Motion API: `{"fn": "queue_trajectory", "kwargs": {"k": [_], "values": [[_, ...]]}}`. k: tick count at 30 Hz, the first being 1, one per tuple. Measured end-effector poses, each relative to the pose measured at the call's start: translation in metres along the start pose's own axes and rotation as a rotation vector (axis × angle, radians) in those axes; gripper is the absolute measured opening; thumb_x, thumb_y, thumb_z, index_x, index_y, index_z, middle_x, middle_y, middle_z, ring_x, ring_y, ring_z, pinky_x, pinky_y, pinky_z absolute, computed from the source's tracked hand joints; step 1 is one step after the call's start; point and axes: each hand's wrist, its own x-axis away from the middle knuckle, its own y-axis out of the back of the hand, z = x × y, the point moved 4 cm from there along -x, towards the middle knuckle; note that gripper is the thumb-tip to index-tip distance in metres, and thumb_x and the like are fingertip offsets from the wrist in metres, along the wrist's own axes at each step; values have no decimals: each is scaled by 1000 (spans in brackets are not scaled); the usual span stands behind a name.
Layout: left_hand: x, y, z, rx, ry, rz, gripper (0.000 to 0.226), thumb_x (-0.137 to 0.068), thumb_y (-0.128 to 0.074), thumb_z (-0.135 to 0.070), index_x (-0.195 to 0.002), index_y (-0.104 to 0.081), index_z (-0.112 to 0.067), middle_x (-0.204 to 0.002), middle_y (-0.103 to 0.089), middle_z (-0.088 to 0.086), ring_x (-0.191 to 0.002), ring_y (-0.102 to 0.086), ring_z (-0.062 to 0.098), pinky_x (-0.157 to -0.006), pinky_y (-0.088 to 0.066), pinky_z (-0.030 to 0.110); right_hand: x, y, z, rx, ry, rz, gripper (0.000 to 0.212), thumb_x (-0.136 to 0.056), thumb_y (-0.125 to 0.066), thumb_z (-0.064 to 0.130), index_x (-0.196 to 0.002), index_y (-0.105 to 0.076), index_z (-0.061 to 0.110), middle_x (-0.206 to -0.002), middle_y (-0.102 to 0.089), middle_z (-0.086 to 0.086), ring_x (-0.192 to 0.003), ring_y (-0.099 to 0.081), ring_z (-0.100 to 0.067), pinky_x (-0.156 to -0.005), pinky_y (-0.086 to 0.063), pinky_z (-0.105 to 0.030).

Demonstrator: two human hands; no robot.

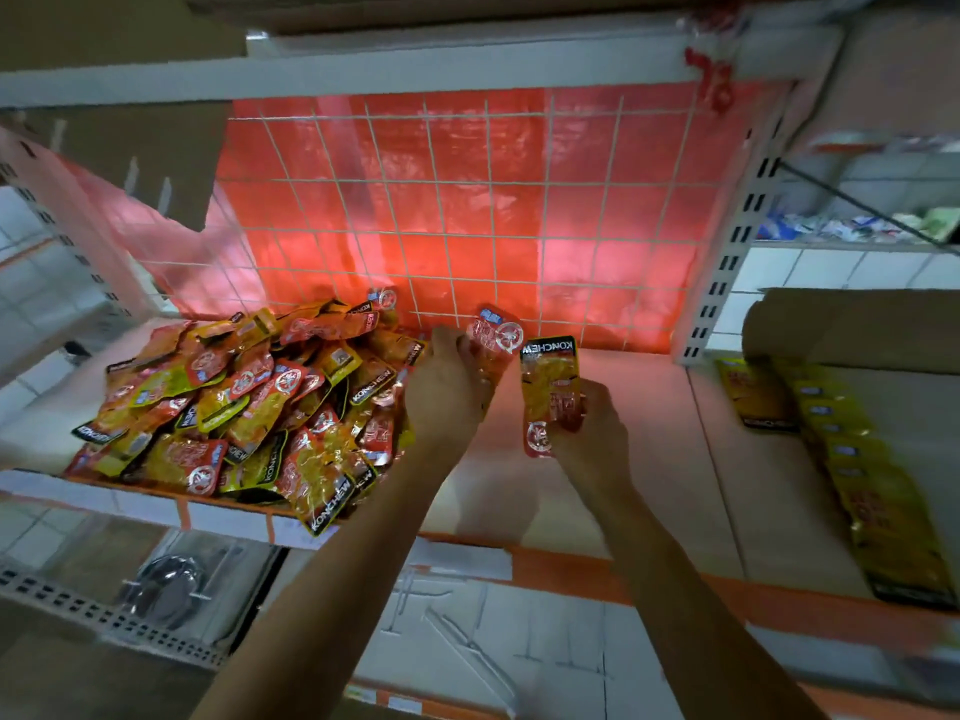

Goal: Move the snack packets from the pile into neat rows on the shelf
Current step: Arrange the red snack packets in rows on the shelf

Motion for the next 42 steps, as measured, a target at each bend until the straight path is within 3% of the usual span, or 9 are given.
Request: {"fn": "queue_trajectory", "kwargs": {"k": [4,6,8,11,15,18,27,33,42], "values": [[16,-43,-23,326,271,223,20,-100,-37,-17,-110,-51,-8,-89,-62,18,-83,-61,38,-65,-43,42,3,53,-11,-45,1,-174,44,-78,-68,7,-120,-58,17,-98,-65,1,-82,-57,-10,-67,-42,-15],[31,-64,-42,549,446,348,16,-98,-36,-29,-107,-49,-23,-81,-62,18,-66,-63,35,-52,-49,40,5,81,-19,-64,-3,-268,37,-80,-67,10,-115,-61,17,-96,-66,-4,-76,-58,-12,-65,-45,-18],[48,-80,-67,729,579,467,16,-100,-42,-35,-102,-49,-22,-63,-53,11,-41,-48,19,-38,-33,20,10,110,-27,-127,-2,-359,31,-79,-67,13,-109,-62,16,-91,-66,-4,-72,-60,-12,-61,-46,-21],[73,-96,-115,850,588,685,32,-91,-56,-50,-91,-54,-18,-56,-43,-3,-43,-36,8,-39,-26,18,20,156,-44,-240,3,-479,23,-79,-69,11,-98,-58,18,-79,-63,5,-68,-60,0,-63,-47,-24],[111,-118,-174,1017,631,901,12,-90,-62,-19,-101,-61,-20,-66,-54,-6,-57,-43,8,-50,-33,20,30,218,-76,-385,-77,-595,27,-65,-68,46,-83,-58,29,-80,-65,0,-74,-62,-23,-73,-54,-51],[142,-131,-227,1132,709,1002,11,-95,-53,-20,-88,-62,-17,-71,-61,-2,-58,-53,11,-58,-41,25,43,271,-99,-510,-104,-645,17,-69,-66,47,-66,-61,31,-57,-57,12,-59,-54,-17,-63,-51,-45],[235,-196,-369,1005,565,1124,29,-91,-62,-38,-103,-67,-12,-101,-73,12,-101,-65,32,-99,-46,49,82,438,-167,-774,-148,-676,18,-97,-52,27,-100,-62,13,-77,-64,-2,-67,-64,-16,-57,-55,-28],[279,-226,-448,1016,567,1160,13,-90,-65,-16,-102,-66,-14,-98,-72,10,-86,-69,24,-82,-57,40,90,518,-212,-799,-308,-591,27,-95,-53,13,-117,-49,-1,-95,-58,-18,-79,-63,-30,-62,-56,-40],[294,-302,-531,901,480,1156,13,-85,-66,-5,-89,-69,-16,-91,-73,9,-86,-70,26,-83,-56,38,73,599,-259,-678,-282,-709,22,-82,-56,-10,-95,-64,5,-89,-68,-18,-75,-68,-33,-71,-58,-46]]}}
